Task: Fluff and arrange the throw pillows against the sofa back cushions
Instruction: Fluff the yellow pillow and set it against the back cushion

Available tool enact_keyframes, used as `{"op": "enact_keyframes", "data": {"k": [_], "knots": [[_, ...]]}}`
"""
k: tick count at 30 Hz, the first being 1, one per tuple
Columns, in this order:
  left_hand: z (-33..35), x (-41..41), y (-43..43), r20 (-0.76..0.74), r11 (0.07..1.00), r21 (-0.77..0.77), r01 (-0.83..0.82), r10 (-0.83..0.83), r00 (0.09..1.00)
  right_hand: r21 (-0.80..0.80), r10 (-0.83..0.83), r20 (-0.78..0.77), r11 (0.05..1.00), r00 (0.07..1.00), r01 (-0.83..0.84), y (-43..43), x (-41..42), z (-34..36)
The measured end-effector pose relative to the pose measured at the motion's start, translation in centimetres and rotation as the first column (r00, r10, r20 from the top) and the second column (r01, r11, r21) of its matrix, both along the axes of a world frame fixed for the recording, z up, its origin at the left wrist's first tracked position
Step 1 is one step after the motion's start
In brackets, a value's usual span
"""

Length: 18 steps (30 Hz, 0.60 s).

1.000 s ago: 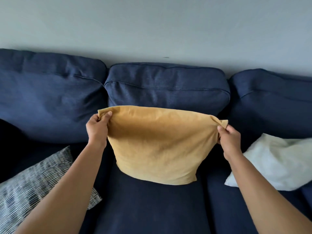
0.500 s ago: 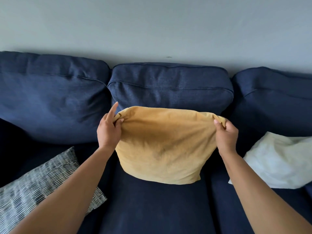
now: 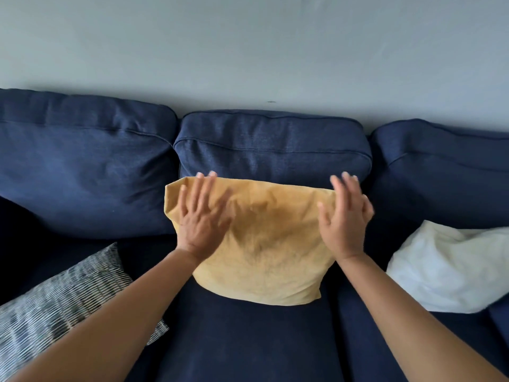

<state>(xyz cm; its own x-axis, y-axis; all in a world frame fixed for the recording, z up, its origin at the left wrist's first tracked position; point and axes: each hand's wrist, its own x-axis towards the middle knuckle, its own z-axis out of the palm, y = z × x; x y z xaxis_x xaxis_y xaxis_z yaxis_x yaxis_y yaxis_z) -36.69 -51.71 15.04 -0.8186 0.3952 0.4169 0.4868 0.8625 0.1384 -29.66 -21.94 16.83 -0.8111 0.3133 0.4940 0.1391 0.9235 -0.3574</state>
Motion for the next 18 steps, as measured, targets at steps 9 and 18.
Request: {"op": "enact_keyframes", "data": {"k": [9, 18], "knots": [[-4.3, -0.2, -0.8, 0.252, 0.938, -0.346, -0.023, 0.117, 0.961, 0.397, 0.119, 0.513, 0.845, 0.850, -0.358, -0.6, 0.5, -4.9], [-1.8, 0.5, -5.4, 0.373, 0.971, -0.157, -0.179, 0.226, 0.900, 0.206, -0.034, 0.490, 0.975, 0.871, -0.078, -3.8, 1.4, -3.4]]}}
